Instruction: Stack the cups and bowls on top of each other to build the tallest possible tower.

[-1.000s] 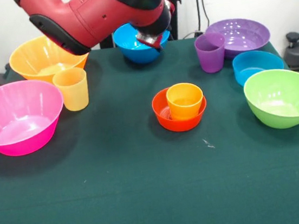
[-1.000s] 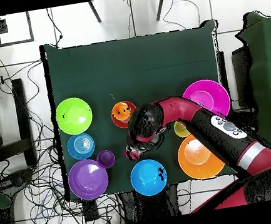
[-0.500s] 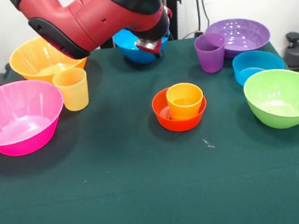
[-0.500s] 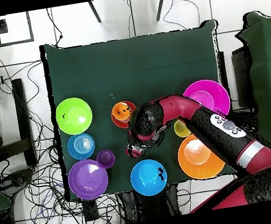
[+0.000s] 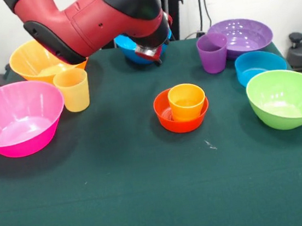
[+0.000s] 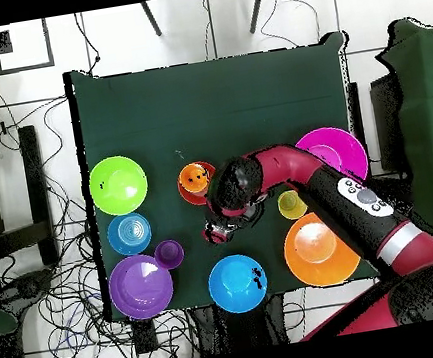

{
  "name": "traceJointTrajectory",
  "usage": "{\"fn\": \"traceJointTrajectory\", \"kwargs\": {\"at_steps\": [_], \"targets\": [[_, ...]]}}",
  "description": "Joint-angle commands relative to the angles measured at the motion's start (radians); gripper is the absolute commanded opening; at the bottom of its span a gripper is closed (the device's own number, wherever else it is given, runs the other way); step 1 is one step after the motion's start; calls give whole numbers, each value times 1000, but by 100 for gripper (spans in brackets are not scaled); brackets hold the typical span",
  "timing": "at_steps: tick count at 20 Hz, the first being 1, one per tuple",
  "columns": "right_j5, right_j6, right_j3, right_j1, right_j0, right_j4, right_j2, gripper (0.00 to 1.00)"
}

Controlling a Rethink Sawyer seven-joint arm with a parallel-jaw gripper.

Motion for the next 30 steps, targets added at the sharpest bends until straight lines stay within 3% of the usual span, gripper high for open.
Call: {"fn": "traceJointTrajectory", "kwargs": {"at_steps": [1, 7, 11, 14, 19, 26, 30], "targets": [[133, -481, -141, 21, 8, -77, 11, 100], [94, -493, -119, 41, -20, -84, -3, 100], [64, -427, 7, -34, -63, -46, 19, 100], [64, -425, 50, -76, -93, -38, 35, 100], [59, -433, 83, -74, -147, -61, 19, 100], [13, -335, 260, -155, -252, -20, 60, 100], [-58, -300, 238, -82, -224, -66, 37, 100]]}}
